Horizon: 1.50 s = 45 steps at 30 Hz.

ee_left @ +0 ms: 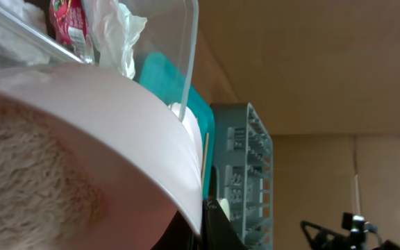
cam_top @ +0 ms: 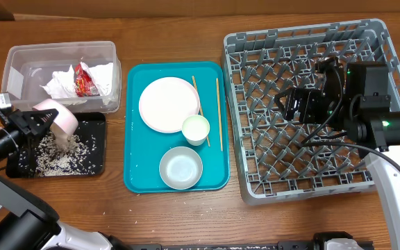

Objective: Sort waste into correct bins and load items into the dishwasher
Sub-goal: 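Lift the pink bowl left and tip the rice onto the black tray, then return the pink bowl to the teal tray and release it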

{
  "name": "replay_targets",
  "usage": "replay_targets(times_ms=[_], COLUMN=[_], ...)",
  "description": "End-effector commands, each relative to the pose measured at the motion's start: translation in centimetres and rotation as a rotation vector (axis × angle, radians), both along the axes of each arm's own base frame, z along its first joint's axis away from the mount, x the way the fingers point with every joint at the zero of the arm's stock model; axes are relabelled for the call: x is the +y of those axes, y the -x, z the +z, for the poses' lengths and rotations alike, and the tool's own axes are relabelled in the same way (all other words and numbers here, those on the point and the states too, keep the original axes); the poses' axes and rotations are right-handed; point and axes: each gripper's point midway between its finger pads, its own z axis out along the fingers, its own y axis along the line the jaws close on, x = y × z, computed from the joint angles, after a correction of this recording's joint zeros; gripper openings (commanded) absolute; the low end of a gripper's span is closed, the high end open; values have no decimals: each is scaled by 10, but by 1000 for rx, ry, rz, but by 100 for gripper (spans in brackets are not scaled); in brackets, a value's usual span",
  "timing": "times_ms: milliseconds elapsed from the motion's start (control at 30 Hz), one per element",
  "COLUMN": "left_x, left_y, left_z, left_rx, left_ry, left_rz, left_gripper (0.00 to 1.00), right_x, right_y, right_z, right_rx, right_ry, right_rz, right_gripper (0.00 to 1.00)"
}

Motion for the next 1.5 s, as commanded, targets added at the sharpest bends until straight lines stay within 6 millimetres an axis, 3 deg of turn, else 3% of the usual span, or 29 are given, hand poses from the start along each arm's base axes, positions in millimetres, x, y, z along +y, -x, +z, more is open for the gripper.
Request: replay_targets(times_ms=[0, 333, 567, 1033, 1467], left_x=[4, 12, 13, 9, 21], left_y=[2, 2, 3, 5, 9], left_z=[12, 49, 62, 65, 65], left_rx=[-1, -139, -183, -74, -101], left_ry=[99, 276, 347, 506, 480], left_rz=[49, 85, 89, 121, 146], left_gripper=[4, 4, 4, 4, 4], right_x=[0, 0, -1, -1, -1], right_y=[-3, -3, -2, -2, -2], right_z=[9, 9, 8, 8, 8], right_rx=[-22, -21, -14, -14, -13], right_ry=[-11, -10, -10, -10, -10], right_rz=[-2, -2, -2, -2, -2], right_gripper=[100, 100, 100, 100, 100])
